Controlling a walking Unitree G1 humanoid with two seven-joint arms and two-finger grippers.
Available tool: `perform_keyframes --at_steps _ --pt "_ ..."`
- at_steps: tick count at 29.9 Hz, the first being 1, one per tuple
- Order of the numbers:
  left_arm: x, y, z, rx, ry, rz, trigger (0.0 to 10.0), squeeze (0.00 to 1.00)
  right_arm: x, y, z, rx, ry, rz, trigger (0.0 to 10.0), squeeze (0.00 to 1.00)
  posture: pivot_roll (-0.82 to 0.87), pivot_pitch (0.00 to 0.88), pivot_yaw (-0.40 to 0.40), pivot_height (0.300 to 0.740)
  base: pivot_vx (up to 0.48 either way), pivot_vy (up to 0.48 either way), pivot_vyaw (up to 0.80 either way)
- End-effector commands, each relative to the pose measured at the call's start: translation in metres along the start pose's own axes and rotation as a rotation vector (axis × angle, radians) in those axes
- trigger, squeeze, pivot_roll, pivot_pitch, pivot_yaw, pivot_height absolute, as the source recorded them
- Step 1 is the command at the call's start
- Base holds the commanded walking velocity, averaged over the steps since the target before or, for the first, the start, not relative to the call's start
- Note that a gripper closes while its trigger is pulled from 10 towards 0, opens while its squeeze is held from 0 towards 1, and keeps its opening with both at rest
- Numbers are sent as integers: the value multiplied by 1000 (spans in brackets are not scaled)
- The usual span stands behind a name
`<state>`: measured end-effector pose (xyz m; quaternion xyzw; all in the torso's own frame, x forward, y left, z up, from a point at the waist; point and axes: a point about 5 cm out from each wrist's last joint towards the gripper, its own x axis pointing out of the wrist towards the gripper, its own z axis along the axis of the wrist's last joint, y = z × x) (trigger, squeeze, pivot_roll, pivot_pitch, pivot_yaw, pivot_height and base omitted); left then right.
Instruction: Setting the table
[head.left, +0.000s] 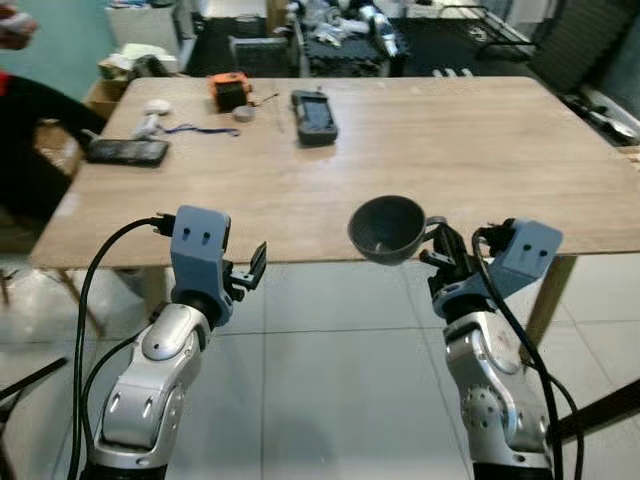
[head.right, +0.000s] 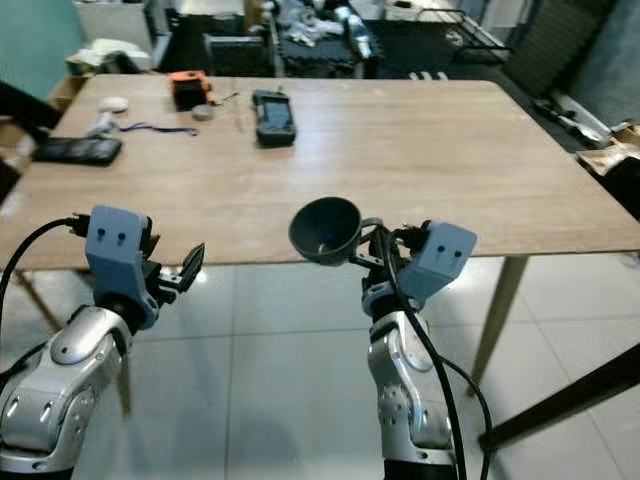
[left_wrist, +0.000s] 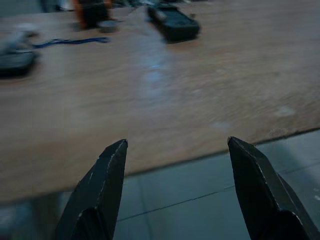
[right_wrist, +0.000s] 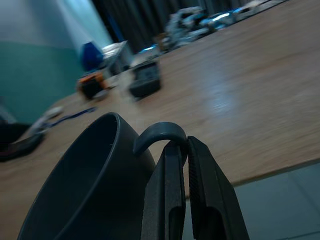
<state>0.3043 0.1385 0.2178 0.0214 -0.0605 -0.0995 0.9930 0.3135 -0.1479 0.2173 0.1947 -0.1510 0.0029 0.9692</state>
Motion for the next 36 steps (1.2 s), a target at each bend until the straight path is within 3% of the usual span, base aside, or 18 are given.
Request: perform_keyframes --at_steps 1,10,36 --pt "-1 -1 -6 -4 21 -2 10000 0 -2 -4 -2 -1 8 -12 10000 0 87 140 67 740 -244 0 0" --pt "-1 -2 -5 -4 19 -5 10000 0 -2 -4 -3 -2 9 -12 10000 0 85 139 69 740 -241 0 0" --pt "-1 -3 -7 -7 22 -5 10000 0 -4 -4 -4 -7 18 -5 10000 0 81 138 61 740 0 0 0"
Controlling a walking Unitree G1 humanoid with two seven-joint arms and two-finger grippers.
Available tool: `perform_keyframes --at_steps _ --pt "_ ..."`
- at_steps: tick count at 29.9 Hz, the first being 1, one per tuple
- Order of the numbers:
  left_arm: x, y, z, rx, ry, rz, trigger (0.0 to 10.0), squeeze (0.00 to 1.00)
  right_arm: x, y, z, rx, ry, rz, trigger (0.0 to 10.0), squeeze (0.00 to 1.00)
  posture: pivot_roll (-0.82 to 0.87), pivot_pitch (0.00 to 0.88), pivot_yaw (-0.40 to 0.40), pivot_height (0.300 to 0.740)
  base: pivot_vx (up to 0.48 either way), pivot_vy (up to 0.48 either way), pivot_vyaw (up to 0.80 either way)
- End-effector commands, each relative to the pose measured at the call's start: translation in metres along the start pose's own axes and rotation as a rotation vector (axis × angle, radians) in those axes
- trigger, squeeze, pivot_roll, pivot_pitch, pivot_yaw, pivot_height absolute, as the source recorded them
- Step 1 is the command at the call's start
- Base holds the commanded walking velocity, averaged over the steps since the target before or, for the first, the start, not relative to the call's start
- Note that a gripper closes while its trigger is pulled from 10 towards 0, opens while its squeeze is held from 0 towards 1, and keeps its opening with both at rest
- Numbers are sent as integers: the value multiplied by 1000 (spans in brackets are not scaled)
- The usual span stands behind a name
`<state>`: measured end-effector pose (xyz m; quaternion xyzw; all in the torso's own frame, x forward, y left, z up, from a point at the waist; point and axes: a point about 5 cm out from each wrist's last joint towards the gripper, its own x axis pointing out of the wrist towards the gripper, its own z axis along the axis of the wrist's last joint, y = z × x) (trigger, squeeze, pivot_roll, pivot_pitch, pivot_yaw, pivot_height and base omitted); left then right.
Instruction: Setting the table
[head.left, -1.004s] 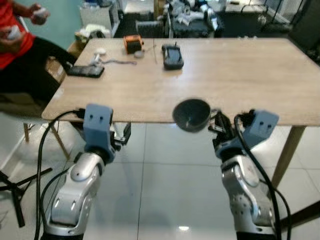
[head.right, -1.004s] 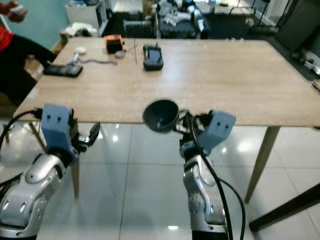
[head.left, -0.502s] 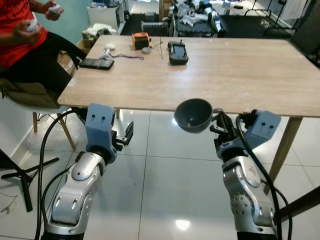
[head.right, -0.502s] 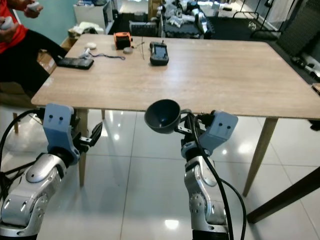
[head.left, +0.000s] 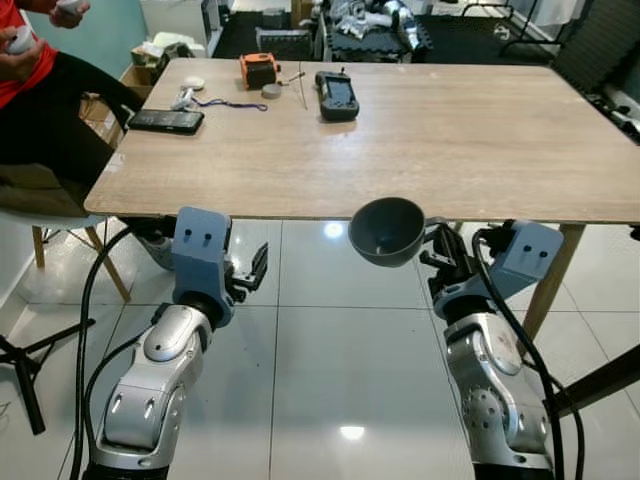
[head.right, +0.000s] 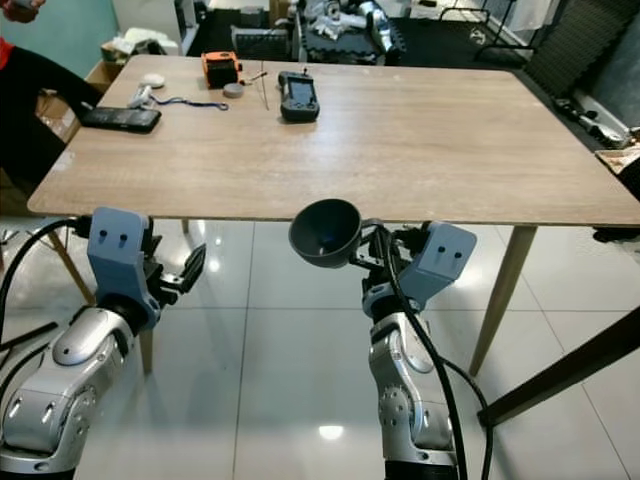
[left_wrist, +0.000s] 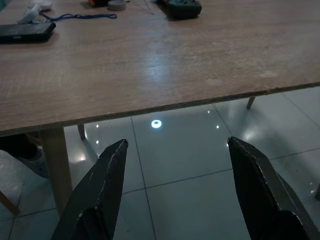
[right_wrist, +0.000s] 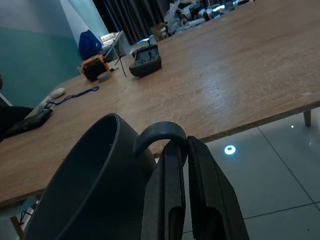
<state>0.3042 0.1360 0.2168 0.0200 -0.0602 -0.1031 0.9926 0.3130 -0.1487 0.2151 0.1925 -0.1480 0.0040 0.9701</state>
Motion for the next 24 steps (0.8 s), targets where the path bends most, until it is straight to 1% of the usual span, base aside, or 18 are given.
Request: perform_keyframes --at_steps 1,5,24 --pt "-2 -1 -6 -4 22 2 10000 0 -3 -2 -2 -1 12 -8 10000 0 81 138 61 740 0 0 0" --pt "-2 -1 -6 -4 23 3 10000 0 -2 -3 -3 14 16 -13 10000 0 81 137 59 740 0 0 -800" --pt "-1 -3 -7 -9 27 -3 10000 0 -2 -5 -3 15 26 -20 10000 0 79 147 55 740 0 0 -800"
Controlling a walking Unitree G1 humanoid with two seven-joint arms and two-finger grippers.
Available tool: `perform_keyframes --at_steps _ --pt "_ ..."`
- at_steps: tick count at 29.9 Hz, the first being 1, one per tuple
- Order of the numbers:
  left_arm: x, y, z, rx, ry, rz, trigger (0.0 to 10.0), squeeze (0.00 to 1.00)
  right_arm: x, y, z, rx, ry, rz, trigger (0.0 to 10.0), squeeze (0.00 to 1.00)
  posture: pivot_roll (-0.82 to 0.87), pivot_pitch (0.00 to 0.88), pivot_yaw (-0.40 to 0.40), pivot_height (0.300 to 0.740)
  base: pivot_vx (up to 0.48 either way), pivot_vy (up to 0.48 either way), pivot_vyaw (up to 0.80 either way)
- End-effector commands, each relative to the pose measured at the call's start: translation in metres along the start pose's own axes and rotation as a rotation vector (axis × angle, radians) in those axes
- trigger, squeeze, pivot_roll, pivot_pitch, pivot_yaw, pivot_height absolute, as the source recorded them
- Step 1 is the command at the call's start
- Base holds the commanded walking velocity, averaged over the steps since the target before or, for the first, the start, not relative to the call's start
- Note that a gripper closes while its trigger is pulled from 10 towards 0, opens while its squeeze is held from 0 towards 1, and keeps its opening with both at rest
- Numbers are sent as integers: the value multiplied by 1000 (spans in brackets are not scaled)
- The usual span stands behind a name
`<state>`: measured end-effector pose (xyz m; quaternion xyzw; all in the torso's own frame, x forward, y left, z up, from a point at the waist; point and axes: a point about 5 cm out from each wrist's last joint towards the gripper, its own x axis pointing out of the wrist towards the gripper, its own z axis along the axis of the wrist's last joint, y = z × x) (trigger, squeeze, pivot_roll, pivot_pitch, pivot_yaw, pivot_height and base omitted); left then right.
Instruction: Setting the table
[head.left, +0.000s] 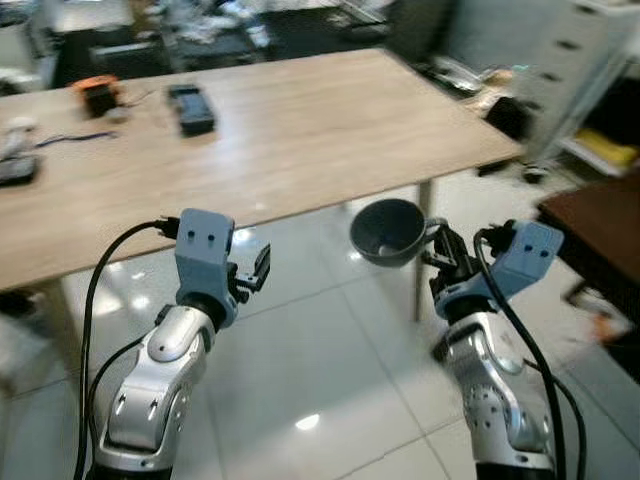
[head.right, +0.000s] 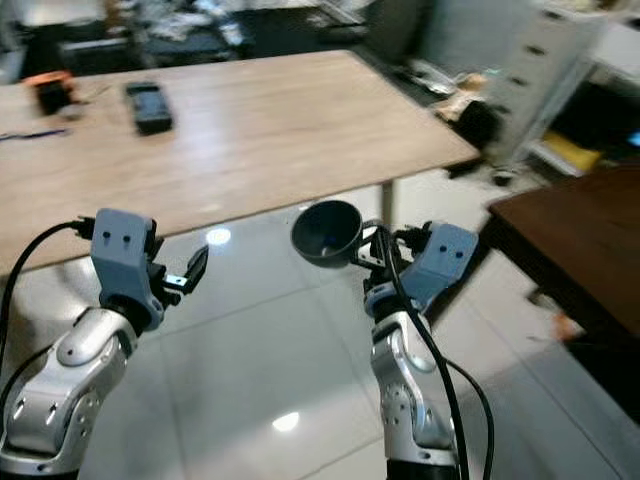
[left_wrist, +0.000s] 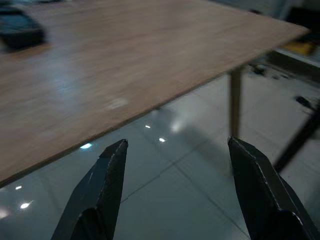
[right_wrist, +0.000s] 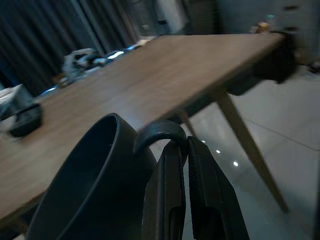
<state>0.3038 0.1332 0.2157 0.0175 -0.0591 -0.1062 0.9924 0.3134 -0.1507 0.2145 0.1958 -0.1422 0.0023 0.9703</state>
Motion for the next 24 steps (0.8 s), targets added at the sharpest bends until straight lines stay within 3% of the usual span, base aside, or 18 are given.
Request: perform_keyframes --at_steps 1,24 --pt "-1 0 -6 -4 25 3 10000 0 -2 -3 -3 9 16 -14 10000 0 79 147 55 740 0 0 -800" --pt "-2 -2 -7 -10 30 0 10000 0 -2 -7 -3 5 25 -40 10000 0 77 154 52 740 0 0 -800"
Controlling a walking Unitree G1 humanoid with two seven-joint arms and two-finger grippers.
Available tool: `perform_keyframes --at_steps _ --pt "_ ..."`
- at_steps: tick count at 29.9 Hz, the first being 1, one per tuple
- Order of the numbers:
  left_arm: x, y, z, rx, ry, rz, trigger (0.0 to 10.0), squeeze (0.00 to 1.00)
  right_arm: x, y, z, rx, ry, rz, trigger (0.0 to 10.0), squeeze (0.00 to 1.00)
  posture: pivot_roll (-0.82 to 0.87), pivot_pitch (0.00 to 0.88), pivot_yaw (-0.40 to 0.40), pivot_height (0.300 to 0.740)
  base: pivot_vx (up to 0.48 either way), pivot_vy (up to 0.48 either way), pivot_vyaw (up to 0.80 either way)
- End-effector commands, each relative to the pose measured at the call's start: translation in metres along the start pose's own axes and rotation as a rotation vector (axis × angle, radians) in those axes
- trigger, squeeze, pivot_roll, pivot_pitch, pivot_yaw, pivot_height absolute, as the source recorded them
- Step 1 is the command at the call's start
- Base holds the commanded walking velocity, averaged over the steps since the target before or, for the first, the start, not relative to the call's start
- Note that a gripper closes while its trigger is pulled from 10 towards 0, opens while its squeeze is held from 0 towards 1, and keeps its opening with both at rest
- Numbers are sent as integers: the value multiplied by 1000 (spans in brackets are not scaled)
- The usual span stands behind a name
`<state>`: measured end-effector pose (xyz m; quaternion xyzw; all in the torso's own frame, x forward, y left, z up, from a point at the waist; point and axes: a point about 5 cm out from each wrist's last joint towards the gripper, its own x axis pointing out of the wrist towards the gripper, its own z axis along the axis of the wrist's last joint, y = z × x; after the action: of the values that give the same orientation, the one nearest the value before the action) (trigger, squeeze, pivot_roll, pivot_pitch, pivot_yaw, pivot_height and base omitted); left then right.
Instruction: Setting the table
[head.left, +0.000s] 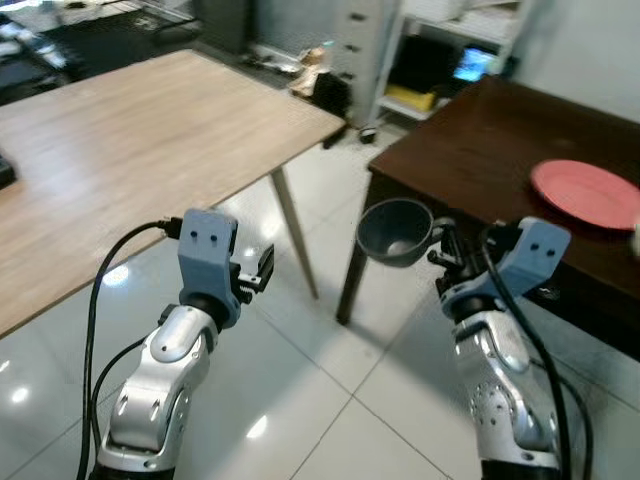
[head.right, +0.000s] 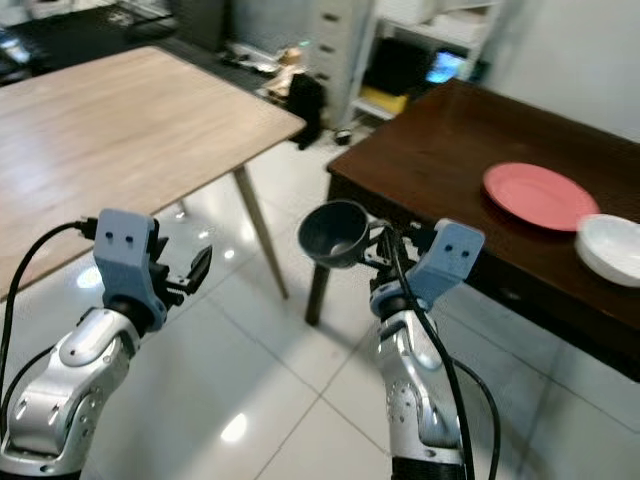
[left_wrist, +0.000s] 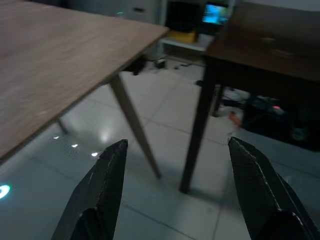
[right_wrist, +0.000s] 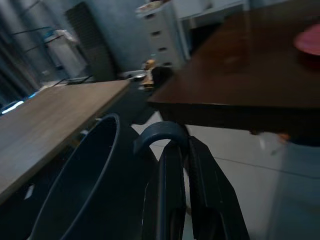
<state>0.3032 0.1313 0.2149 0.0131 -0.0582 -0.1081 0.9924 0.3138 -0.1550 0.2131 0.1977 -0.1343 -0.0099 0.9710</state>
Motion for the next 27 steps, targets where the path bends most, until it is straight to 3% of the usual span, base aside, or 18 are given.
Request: perform_keyframes --at_steps 1,23,27 --pt "-2 0 -6 -1 30 4 10000 0 -2 -3 -3 5 14 -13 10000 0 77 154 52 740 0 0 -800" --pt "-2 1 -8 -31 40 6 10000 0 -2 -6 -3 -5 16 -29 10000 0 76 154 54 740 0 0 -800" --pt "-4 -1 -7 -54 30 -63 10000 0 -2 -6 -4 -6 16 -31 10000 0 78 152 54 740 0 0 -800"
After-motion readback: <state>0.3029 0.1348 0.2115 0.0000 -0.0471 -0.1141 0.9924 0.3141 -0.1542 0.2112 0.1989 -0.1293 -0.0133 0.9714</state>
